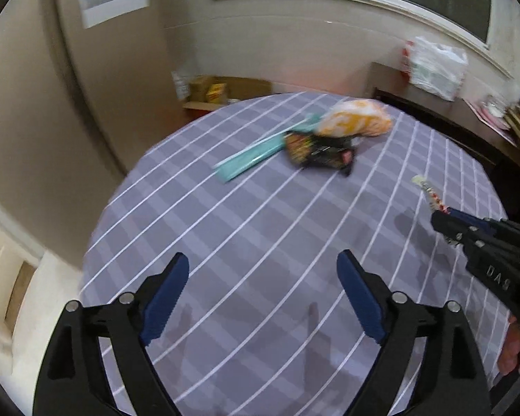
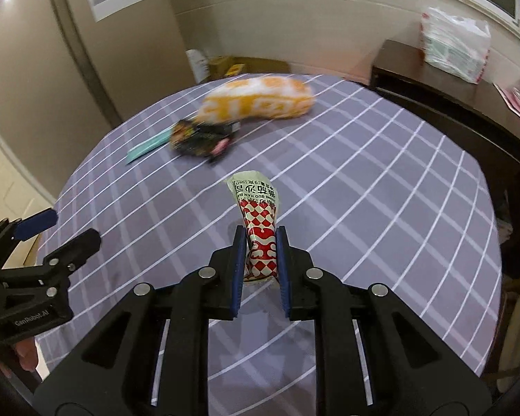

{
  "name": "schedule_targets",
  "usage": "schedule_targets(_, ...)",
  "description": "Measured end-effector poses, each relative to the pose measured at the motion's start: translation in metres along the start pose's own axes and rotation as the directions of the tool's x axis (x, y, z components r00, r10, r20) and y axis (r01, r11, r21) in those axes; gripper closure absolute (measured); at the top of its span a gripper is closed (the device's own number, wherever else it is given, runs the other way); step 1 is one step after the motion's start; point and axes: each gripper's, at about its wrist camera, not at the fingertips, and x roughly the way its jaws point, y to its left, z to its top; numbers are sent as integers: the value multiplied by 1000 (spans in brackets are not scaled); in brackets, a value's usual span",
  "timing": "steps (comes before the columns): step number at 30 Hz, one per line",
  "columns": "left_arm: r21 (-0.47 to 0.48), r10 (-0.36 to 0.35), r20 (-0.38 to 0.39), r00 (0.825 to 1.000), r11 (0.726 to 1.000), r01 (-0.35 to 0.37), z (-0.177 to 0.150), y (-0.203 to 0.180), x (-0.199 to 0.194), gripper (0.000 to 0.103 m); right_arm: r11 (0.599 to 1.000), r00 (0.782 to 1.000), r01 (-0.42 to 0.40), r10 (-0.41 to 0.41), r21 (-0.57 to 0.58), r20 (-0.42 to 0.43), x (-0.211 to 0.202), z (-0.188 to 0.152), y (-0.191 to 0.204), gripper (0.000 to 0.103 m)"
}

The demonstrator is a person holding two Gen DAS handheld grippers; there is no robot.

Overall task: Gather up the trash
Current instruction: 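Grasp the dark snack bag with the left gripper while the right holds the packet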

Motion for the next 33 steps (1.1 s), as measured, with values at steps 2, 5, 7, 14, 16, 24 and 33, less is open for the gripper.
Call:
schedule_targets(2, 16, -10, -8, 1000, 1000, 10, 13, -10, 13, 16, 1000, 1000, 12, -12, 8, -1, 5, 8, -10, 86)
schedule_targets(5, 50, -8, -33, 999, 999, 9, 28, -22, 31, 16, 1000, 1000, 25, -24, 14, -7, 13, 19, -19, 86)
schedule_targets(7, 61, -14, -46, 999, 998, 17, 35, -27, 41, 16, 999, 1000, 29, -28, 19, -10, 16, 25, -24, 86)
schedule_targets(14, 47, -29, -85, 996, 998, 33, 62, -41, 80, 16, 998, 999, 37, -36, 42, -26, 35, 43, -33, 86)
schedule_targets(16, 54, -40, -90, 995, 998, 45, 68, -45, 87, 16, 998, 999, 32, -30, 58, -27, 38, 45, -36, 86)
schedule_targets(24, 89, -73, -35, 997, 993, 76, 82, -56, 107, 32, 996, 999, 45, -42, 74, -34, 47, 47, -41, 86)
schedule_targets(33, 82, -73, -35, 997, 994, 76, 71, -41, 95, 41, 997, 999, 23, -21, 71, -29, 40, 44, -33, 86)
